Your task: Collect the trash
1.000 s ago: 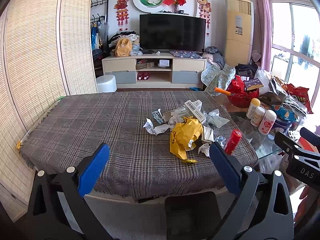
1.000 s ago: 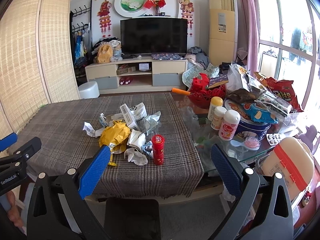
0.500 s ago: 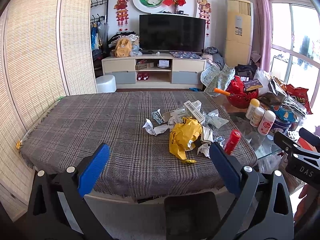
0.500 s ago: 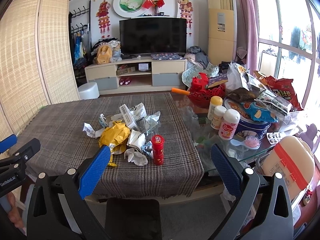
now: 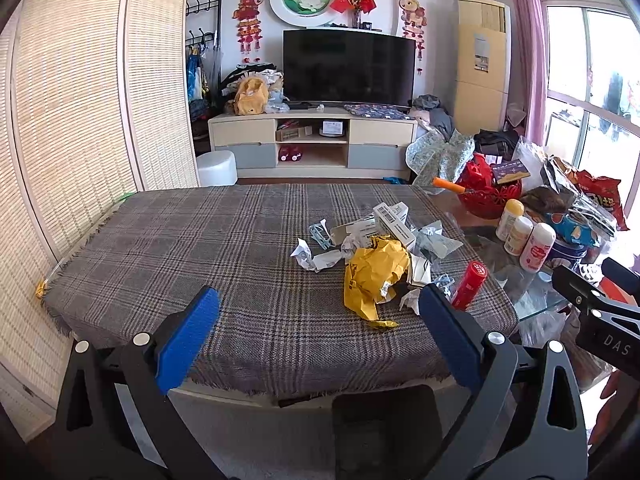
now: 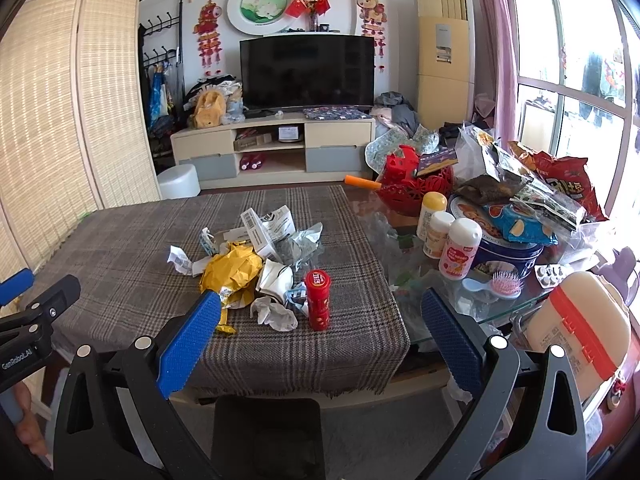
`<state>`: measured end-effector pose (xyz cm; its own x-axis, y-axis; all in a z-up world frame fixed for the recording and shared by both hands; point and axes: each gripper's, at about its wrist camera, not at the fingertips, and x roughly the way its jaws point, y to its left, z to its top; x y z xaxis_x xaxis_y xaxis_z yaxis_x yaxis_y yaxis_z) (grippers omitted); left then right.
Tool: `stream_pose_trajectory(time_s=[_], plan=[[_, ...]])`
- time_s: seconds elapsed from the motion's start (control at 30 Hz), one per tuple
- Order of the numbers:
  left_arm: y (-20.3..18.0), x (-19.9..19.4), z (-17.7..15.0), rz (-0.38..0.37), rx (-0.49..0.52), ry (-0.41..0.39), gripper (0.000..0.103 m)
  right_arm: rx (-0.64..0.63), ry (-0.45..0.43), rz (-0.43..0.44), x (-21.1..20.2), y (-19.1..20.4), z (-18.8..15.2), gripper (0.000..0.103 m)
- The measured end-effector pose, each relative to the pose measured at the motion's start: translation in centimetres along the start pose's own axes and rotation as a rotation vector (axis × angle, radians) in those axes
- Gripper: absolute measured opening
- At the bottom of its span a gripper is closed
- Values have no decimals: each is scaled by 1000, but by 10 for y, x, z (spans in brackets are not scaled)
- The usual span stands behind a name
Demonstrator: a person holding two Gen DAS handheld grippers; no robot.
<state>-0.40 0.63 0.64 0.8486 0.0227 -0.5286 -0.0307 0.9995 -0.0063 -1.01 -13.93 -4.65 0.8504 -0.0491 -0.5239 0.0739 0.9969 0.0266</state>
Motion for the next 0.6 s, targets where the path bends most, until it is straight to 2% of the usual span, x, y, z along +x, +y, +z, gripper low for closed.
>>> stream_pose_trajectory(time_s=[0.6], plan=[[3,3,-1,7,-5,6,95,7,6,1,2,-1,1,100]])
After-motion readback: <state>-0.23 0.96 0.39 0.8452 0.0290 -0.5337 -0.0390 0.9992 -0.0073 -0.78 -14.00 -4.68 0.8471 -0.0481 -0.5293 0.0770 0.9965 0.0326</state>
